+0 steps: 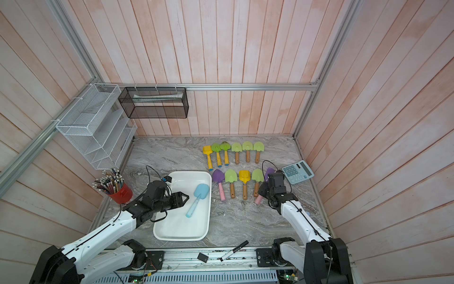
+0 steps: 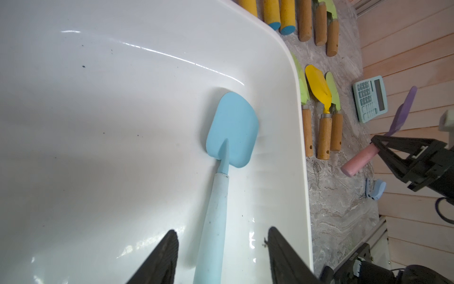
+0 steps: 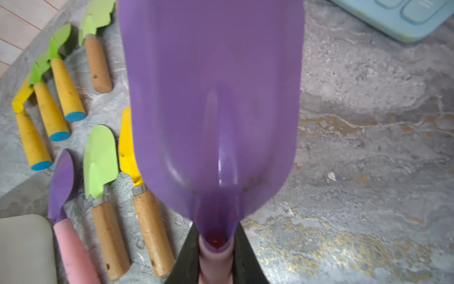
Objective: Take the shovel out of the storage box
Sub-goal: Place the shovel at the center of the board.
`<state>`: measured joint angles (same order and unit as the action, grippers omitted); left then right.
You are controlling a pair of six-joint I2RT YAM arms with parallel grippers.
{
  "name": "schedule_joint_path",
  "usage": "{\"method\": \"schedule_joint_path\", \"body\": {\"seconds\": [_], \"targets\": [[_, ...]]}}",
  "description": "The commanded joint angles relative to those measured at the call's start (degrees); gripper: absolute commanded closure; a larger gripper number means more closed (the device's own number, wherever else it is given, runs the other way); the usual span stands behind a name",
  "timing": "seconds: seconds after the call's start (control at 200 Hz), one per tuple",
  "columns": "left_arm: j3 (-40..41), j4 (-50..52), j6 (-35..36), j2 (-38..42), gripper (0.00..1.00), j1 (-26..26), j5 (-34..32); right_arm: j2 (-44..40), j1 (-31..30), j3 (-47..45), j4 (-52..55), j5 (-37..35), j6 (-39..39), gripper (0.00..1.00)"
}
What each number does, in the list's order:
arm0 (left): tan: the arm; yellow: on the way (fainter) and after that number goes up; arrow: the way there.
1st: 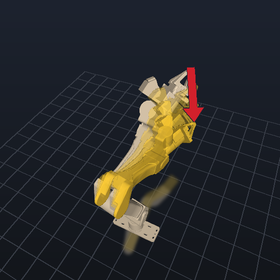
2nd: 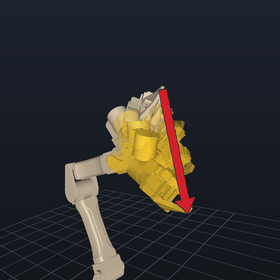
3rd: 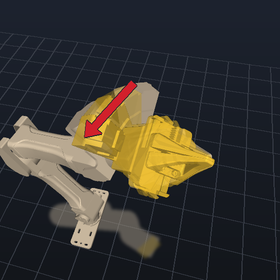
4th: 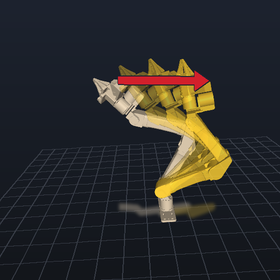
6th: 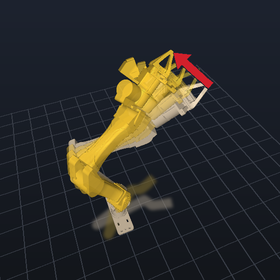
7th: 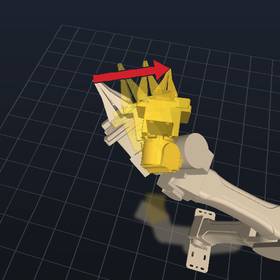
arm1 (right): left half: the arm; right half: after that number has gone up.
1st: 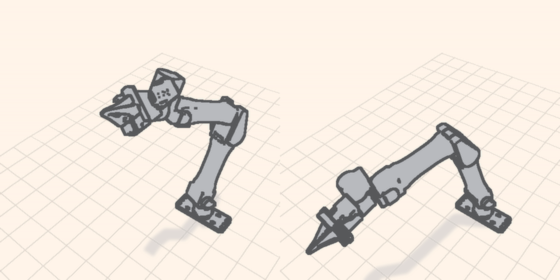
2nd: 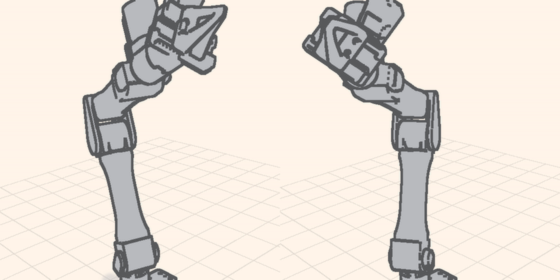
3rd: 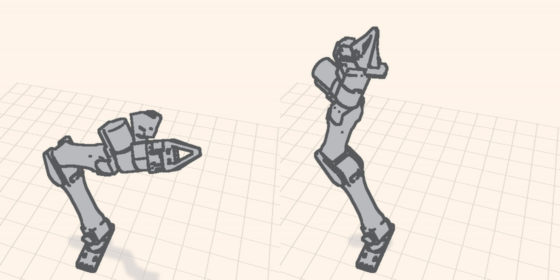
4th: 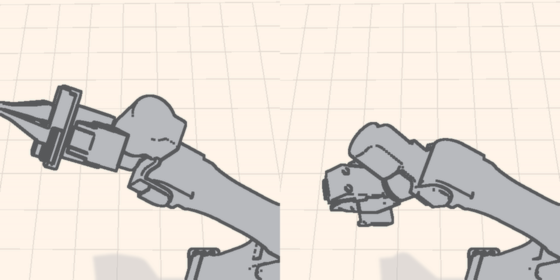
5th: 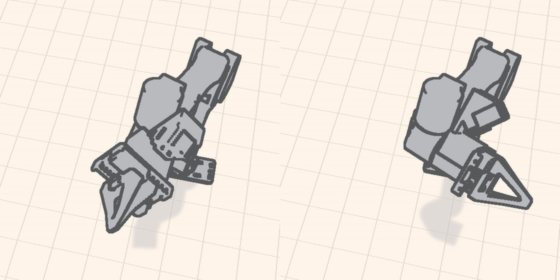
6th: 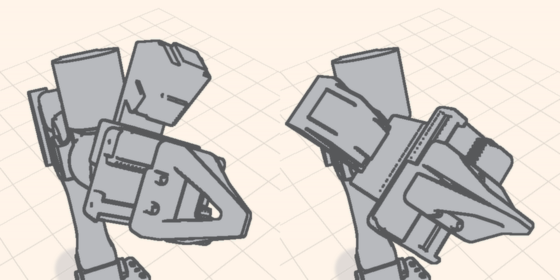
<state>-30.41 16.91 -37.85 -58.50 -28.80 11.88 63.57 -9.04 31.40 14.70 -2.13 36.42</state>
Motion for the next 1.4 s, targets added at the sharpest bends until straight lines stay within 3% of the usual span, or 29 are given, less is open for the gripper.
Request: {"method": "schedule_joint_path", "body": {"seconds": [0.0,0.68,1.115,1.395], "targets": [[-0.1,-0.6,1.4,-0.4,0.4,-0.2,-1.3,1.4,0.8,-1.1,0.3,-1.8,0.1,0.94],[1.7,-0.7,1.5,-0.4,0.4,-0.4,-1.3,10.8,3.8,-2.0,-3.8,1.5,-1.6,0.9],[1.7,-0.3,1.7,-0.7,0.4,-0.3,-1.5,10.5,3.9,-2.2,-3.3,2.2,-1.5,0.73],[1.5,0.5,1.7,-0.9,0.4,-1.1,-2.5,5.0,3.9,-0.2,-0.2,2.6,-1.3,0.63]]}}
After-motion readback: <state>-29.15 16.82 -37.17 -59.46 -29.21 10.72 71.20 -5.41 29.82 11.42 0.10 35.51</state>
